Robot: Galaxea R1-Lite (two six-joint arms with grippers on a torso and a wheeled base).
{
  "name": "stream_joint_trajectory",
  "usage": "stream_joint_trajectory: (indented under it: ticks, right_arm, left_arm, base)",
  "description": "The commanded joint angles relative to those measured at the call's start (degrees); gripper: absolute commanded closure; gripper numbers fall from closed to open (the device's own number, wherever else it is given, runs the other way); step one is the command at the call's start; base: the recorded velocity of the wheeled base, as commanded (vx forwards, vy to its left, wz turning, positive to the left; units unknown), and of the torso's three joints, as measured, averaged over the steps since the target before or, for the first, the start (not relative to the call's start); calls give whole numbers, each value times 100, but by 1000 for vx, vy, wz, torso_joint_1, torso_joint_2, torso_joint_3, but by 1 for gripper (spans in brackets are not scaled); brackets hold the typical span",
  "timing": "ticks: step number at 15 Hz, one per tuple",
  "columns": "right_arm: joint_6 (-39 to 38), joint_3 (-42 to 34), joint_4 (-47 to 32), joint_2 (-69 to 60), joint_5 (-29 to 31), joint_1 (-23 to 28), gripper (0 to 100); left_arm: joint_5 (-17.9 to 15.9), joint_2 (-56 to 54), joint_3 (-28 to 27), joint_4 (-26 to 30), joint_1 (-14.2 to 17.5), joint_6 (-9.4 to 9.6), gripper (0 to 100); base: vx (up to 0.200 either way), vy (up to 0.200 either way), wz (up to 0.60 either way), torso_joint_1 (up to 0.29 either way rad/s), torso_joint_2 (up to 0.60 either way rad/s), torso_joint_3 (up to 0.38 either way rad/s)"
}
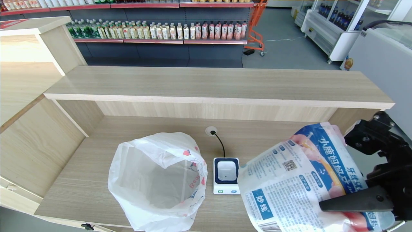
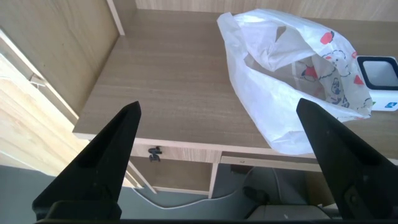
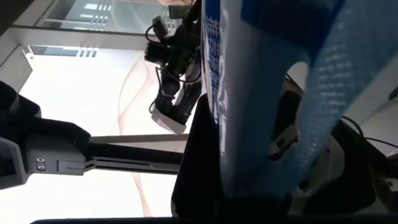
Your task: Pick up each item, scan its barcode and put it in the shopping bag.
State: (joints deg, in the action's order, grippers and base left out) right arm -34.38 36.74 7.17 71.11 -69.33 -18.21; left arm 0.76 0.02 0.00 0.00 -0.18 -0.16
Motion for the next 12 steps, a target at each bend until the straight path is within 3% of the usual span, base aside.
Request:
stream_joint_trajectory:
  ticks: [1,12]
  right_arm:
    - [19,-18,4,70,16,-7,100]
    - [335,-62,30,237,69,28,100]
  left_arm:
    - [4,-2,0,0,1,-2,0]
    - [4,-2,0,0,1,-2,0]
  base:
    - [0,0,0,0,0,0]
    - [0,0,0,0,0,0]
